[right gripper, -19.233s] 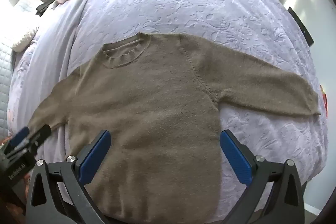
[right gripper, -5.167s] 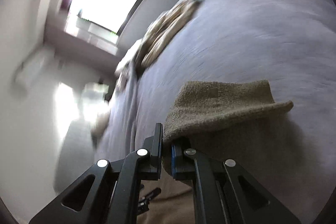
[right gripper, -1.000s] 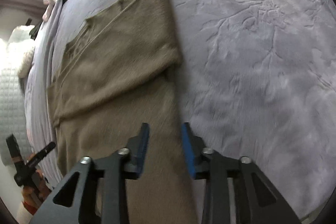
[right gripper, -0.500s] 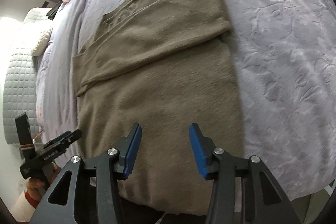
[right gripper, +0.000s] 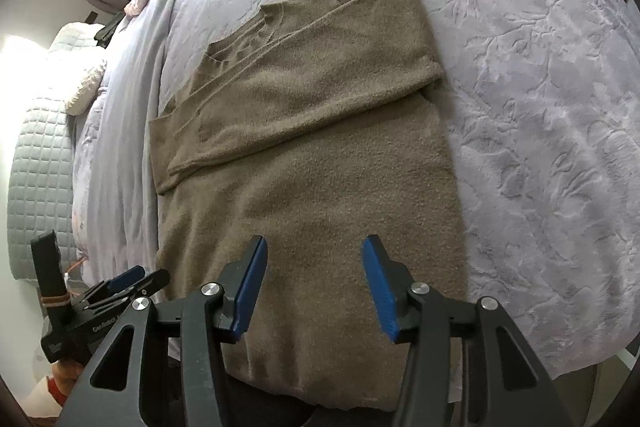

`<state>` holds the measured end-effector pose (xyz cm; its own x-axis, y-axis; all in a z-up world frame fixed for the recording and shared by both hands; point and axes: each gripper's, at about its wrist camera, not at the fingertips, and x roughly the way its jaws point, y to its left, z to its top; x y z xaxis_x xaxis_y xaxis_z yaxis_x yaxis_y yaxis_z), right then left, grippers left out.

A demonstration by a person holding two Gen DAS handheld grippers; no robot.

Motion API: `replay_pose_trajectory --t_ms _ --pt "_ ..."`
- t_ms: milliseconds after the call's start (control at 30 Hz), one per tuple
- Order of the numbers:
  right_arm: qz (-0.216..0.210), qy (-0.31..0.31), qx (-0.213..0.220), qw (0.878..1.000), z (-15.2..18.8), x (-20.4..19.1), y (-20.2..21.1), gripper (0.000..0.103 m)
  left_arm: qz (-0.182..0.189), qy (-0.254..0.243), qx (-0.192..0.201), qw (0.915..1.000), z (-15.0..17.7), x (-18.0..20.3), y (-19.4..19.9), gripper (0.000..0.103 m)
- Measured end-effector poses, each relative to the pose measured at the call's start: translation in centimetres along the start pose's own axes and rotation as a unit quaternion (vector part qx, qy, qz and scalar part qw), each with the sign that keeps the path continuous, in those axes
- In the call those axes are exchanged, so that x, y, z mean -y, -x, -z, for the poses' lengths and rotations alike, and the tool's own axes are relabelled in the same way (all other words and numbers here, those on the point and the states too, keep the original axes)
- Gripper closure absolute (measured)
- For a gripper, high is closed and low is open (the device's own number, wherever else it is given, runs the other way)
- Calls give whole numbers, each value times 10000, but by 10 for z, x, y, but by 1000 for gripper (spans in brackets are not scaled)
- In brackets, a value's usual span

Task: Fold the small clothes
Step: 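Smooth the folded side edge with the right tool and withdraw both tools, then lower both tools to the sweater hem and grasp it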

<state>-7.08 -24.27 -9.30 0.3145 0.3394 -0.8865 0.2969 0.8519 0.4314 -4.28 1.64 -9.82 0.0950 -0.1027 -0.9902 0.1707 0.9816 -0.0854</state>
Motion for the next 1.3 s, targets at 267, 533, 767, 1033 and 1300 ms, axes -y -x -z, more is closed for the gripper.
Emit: replay_pose_trajectory --t_ms 267,533,767,1033,1300 --pt "-110 58 -54 9999 -6 4 -1 49 -202 0 10 9998 -4 13 7 24" --pt "-243 325 -215 9989 -13 17 3 49 -404 250 84 9988 8 36 17 24" --pt "-329 730 -437 9958 -18 28 1 48 -636 516 26 9966 36 47 20 24" --pt "-443 805 -312 9953 -9 28 9 48 -707 430 42 9966 60 41 29 24" --pt "-448 728 -81 9963 38 6 9 45 -310 509 7 9982 100 7 21 24"
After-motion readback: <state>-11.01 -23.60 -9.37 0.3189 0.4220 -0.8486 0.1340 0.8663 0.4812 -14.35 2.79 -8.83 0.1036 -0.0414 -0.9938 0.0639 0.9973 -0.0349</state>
